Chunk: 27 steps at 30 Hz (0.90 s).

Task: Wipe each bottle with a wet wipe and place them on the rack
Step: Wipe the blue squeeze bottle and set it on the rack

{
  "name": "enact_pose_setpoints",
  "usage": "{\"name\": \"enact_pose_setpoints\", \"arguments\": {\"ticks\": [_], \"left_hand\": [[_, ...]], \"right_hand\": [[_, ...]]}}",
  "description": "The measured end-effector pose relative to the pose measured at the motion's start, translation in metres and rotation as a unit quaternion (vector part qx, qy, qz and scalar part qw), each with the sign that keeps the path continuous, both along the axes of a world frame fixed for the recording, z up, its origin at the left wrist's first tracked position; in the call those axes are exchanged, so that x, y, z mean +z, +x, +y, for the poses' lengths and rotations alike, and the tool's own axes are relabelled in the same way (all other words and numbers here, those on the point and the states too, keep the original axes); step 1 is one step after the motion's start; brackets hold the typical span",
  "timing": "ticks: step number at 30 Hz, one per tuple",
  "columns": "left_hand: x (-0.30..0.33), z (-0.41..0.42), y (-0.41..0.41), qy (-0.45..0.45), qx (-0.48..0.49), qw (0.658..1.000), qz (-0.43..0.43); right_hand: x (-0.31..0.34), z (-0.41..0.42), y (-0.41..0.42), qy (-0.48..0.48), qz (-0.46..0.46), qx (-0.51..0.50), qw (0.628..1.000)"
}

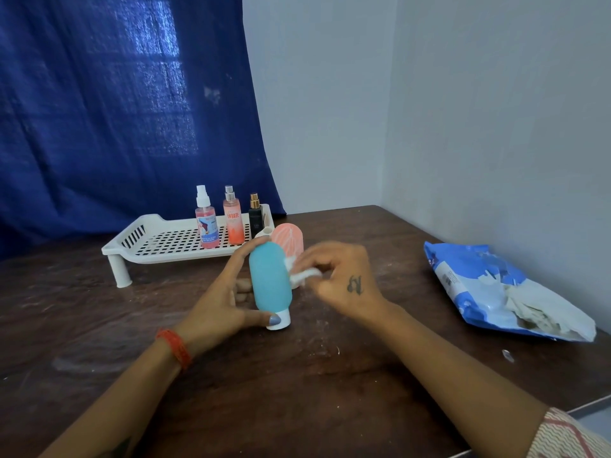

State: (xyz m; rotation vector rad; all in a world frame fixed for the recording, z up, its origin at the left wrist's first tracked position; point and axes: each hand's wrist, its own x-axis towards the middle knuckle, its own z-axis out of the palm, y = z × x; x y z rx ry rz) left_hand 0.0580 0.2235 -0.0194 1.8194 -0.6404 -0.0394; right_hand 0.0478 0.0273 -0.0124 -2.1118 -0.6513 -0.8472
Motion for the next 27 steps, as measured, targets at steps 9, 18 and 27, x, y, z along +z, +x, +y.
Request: {"name": "enact_pose_setpoints", "arguments": {"ticks": [9, 18, 27], "left_hand": [[-0.002, 0.0, 0.002, 0.01, -0.013, 1.0, -0.016], [-0.001, -0.001, -0.001, 0.041, 0.023, 0.997, -0.057], [-0.003, -0.003, 0.0, -0.05, -0.066, 0.996, 0.028]], "right_hand": [[0.007, 0.006, -0.003, 0.167, 0.228, 0.047, 0.958], [0.006, 0.009, -0.005, 0.194, 0.136, 0.059, 0.97], [-0.009, 0.018, 0.0, -0.018, -0.145, 0.023, 0.989]]}}
